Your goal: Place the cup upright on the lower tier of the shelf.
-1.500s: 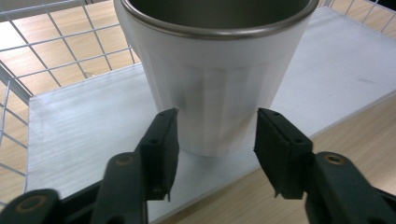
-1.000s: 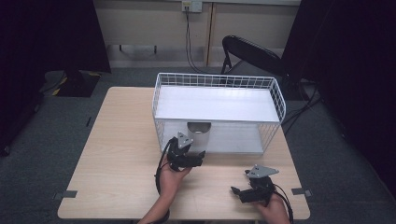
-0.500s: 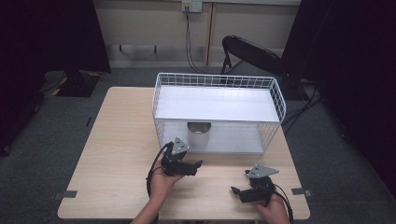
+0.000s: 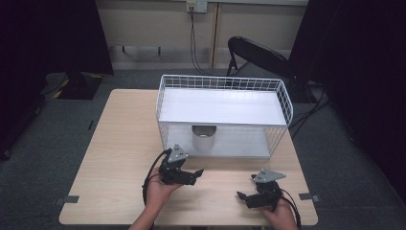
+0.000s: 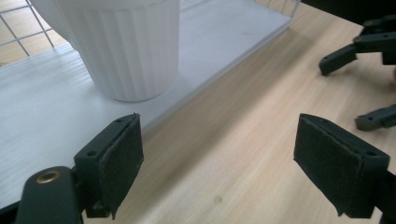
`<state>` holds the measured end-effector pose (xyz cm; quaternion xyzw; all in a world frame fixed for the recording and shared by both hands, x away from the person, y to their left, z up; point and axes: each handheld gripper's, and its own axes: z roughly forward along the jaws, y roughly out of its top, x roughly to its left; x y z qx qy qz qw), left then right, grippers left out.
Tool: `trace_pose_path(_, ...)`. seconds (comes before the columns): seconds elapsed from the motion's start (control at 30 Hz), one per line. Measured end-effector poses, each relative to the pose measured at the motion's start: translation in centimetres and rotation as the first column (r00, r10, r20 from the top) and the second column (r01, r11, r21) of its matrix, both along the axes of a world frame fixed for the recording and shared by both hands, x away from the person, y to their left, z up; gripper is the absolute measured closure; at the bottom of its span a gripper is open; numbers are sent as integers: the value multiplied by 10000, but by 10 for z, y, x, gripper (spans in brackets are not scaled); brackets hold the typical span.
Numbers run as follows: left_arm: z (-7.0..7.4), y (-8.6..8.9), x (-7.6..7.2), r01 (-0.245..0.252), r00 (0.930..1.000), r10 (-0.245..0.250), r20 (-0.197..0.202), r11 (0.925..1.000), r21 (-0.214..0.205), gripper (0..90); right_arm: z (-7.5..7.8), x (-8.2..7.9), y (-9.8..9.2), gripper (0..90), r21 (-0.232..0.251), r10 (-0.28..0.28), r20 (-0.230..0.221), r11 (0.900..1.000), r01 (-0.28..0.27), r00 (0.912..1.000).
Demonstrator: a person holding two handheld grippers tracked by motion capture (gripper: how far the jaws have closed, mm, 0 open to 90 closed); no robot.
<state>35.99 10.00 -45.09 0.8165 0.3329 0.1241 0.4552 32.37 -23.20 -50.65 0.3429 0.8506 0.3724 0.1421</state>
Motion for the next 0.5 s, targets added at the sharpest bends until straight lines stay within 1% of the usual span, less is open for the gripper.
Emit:
trace_pose_path(0.03, 1, 1, -1, 90, 10000, -90, -2, 10000, 39, 153, 0, 0, 0, 116, 3, -5, -9, 10000, 5, 10000)
trace_pose_path(0.07, 1, 2, -1, 207, 9998, -207, 31, 9998, -21, 153, 0, 0, 0, 116, 4, -4, -9, 10000, 4, 10000)
trace_pose_path(0.1, 2, 3, -2, 356, 9994, -356, -42, 9994, -55, 153, 0, 0, 0, 116, -3, 9, -2, 10000, -9, 10000)
trace_pose_path(0.13, 3, 4, -4, 429, 9991, -428, 49, 9991, -23, 153, 0, 0, 0, 116, -8, 3, 0, 10000, -3, 10000)
trace_pose_path(0.17, 4, 5, -5, 598, 9982, -598, 26, 9982, -18, 152, 0, 0, 0, 116, 1, 7, 5, 10000, -7, 10000)
trace_pose_path(0.2, 4, 6, -6, 747, 9972, -747, -21, 9971, -117, 151, 0, 0, 0, 116, 2, 2, -6, 10000, -2, 10000)
trace_pose_path(0.27, 5, 7, -8, 758, 9971, -758, 31, 9971, -46, 151, 0, 0, 0, 116, 2, 1, -2, 10000, -1, 10000)
trace_pose_path(0.33, 6, 11, -9, 756, 9971, -756, -65, 9971, -50, 151, 0, 0, 0, 117, 3, 1, -2, 10000, -1, 10000)
trace_pose_path(0.37, 6, 12, -9, 763, 9971, -763, -36, 9971, 45, 152, 0, 0, 0, 116, -9, 5, 3, 10000, -5, 10000)
trace_pose_path(0.4, 6, 14, -9, 835, 9965, -835, -102, 9965, -96, 152, 0, 0, 0, 117, -15, -2, 7, 10000, 2, 10000)
trace_pose_path(0.43, 7, 16, -8, 810, 9967, -811, -86, 9967, -77, 153, 0, 0, 0, 116, -13, -2, 14, 10000, 3, 10000)
trace_pose_path(0.5, 7, 20, -8, 761, 9970, -763, -118, 9969, -206, 154, 0, 0, 0, 117, -11, 0, 22, 10000, 0, 10000)
